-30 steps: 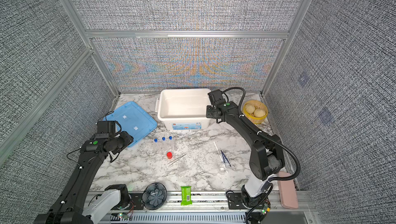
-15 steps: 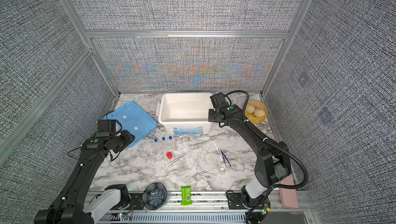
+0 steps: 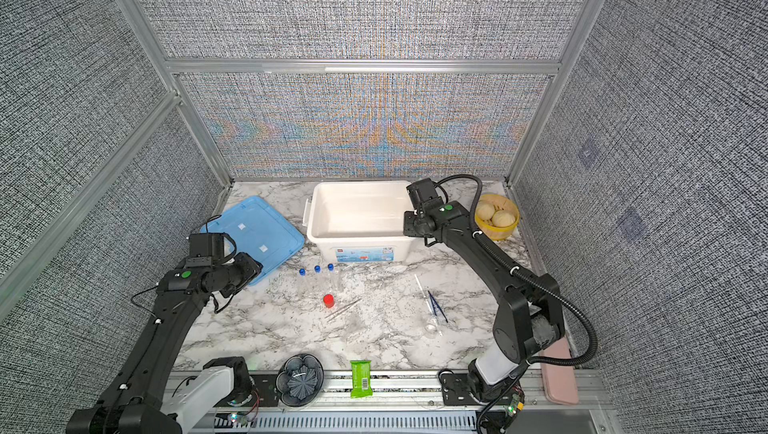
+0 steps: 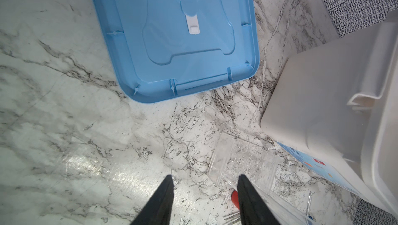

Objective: Organize the chemistry lab equipment

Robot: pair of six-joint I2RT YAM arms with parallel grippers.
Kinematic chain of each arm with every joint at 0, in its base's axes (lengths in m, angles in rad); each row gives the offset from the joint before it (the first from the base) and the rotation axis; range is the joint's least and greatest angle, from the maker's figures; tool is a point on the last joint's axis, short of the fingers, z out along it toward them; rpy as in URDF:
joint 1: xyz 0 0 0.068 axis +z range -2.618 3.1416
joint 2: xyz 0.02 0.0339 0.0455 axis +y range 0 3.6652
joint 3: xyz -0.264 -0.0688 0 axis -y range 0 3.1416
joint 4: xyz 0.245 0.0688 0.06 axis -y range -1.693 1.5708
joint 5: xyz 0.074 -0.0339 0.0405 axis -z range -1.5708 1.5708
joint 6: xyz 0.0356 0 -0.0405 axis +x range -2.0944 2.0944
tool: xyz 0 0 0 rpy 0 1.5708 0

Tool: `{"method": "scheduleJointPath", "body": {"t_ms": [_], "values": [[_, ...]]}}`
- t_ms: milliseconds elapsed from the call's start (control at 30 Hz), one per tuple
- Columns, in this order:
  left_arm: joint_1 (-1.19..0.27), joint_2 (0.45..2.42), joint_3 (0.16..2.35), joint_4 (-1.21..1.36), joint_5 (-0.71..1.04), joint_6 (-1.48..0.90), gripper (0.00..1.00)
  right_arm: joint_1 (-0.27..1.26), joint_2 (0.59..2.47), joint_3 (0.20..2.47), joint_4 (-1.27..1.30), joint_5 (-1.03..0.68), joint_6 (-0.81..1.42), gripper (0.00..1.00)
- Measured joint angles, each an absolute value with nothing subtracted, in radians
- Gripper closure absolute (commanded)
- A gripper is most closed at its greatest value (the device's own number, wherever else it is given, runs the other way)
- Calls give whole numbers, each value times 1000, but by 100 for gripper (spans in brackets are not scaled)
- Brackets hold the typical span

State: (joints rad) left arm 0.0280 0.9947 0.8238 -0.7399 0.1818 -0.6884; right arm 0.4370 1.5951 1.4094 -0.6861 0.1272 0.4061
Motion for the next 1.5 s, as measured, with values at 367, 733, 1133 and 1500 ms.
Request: {"method": "scheduleJointPath", "body": {"t_ms": [367,733,1133,1500], "values": [[31,959,785,-759,168,-702,53,439,1448,1353,-670,122,384,47],[37,928,799,-818,182,-673,34,440,1212,1029,-633,47,368,47],[42,989,799,-851,202,-654,27,438,1277,891,-702,-38,326,65],[49,982,757,-824,239,-654,27,436,1525,916,-654,-87,265,67]]}}
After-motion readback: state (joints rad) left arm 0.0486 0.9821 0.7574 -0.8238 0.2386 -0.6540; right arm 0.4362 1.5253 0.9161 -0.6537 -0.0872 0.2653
